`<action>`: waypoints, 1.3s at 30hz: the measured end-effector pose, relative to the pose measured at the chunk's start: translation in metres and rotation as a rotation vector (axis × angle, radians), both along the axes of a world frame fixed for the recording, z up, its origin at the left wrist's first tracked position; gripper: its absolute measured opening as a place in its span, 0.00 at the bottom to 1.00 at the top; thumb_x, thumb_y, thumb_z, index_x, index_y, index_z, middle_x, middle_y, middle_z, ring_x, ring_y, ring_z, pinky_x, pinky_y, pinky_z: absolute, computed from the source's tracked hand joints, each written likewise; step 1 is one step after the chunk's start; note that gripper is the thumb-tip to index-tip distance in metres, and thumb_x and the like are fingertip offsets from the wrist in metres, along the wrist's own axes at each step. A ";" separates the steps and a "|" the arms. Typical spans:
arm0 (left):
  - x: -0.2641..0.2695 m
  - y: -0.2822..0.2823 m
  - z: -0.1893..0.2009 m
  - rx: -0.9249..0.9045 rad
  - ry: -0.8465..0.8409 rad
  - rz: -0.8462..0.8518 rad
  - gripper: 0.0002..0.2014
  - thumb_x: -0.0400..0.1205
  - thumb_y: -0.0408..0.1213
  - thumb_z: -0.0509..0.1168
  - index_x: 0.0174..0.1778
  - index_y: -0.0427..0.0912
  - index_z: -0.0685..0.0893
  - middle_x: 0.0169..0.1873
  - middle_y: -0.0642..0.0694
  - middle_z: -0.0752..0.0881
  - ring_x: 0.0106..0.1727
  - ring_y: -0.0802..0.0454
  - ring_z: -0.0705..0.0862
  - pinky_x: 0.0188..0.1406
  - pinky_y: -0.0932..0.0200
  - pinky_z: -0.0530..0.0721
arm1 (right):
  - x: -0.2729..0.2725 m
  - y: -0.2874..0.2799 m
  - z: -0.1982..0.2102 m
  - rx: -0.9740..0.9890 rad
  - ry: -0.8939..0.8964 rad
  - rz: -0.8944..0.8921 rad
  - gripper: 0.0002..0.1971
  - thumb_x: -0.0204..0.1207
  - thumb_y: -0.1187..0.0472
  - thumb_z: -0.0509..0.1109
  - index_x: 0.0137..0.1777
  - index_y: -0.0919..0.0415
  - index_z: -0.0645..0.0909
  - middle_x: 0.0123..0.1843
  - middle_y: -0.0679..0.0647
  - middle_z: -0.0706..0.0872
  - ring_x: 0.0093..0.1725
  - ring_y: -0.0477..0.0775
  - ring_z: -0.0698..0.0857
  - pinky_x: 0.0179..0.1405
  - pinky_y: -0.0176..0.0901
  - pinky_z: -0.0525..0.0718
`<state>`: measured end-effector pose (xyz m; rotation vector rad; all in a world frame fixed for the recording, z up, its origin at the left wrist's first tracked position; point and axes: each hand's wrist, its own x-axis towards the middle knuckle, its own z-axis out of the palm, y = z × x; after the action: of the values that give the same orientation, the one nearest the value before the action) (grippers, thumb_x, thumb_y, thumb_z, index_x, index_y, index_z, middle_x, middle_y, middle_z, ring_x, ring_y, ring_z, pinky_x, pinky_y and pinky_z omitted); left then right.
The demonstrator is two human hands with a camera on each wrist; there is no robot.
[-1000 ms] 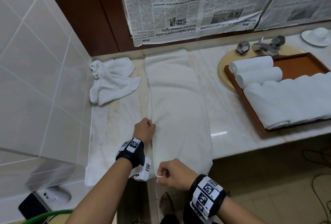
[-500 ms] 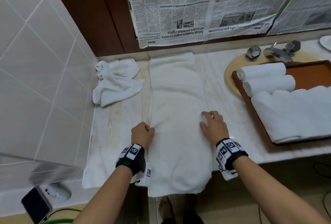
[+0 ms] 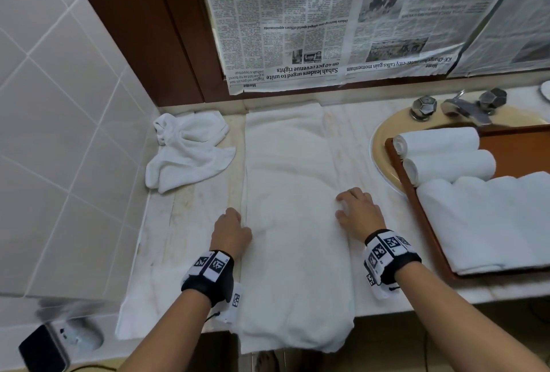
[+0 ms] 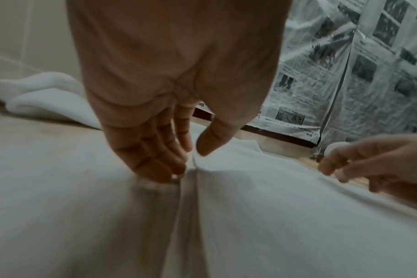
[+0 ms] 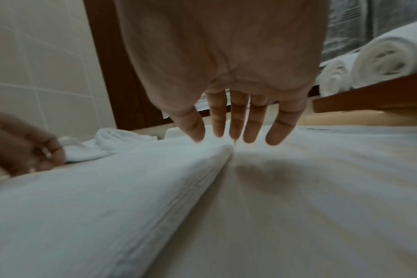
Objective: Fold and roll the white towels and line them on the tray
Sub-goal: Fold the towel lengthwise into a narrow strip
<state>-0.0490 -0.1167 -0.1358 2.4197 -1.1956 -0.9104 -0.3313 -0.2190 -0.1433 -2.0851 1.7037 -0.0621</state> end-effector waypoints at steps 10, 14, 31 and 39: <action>0.005 -0.059 0.000 0.045 -0.064 0.073 0.04 0.77 0.43 0.71 0.39 0.50 0.82 0.47 0.49 0.87 0.47 0.47 0.82 0.48 0.59 0.79 | 0.039 -0.034 -0.010 -0.024 0.151 0.266 0.31 0.87 0.47 0.52 0.87 0.58 0.51 0.89 0.51 0.50 0.86 0.52 0.53 0.80 0.51 0.60; 0.001 -0.078 0.007 0.074 -0.019 0.070 0.10 0.78 0.38 0.68 0.32 0.50 0.77 0.37 0.51 0.82 0.44 0.47 0.81 0.44 0.60 0.77 | 0.032 -0.055 -0.013 0.001 0.245 0.270 0.33 0.88 0.44 0.46 0.88 0.59 0.45 0.89 0.52 0.43 0.87 0.50 0.47 0.83 0.52 0.55; -0.010 -0.082 0.006 -0.061 0.028 0.126 0.16 0.79 0.27 0.61 0.63 0.34 0.74 0.60 0.38 0.77 0.60 0.38 0.79 0.52 0.53 0.76 | 0.036 -0.047 -0.006 -0.080 0.033 0.411 0.40 0.77 0.36 0.36 0.85 0.56 0.60 0.87 0.50 0.58 0.86 0.52 0.57 0.83 0.54 0.50; -0.046 -0.082 -0.030 -0.085 -0.332 -0.562 0.27 0.90 0.53 0.44 0.87 0.62 0.48 0.87 0.59 0.44 0.88 0.48 0.43 0.83 0.34 0.48 | 0.063 -0.034 -0.019 -0.025 0.158 0.456 0.41 0.74 0.36 0.27 0.88 0.50 0.43 0.89 0.44 0.41 0.87 0.50 0.41 0.85 0.60 0.45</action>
<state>-0.0952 -0.1984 -0.1654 2.2548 -2.0547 -0.5751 -0.2682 -0.2532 -0.1619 -2.5004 1.2709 0.2278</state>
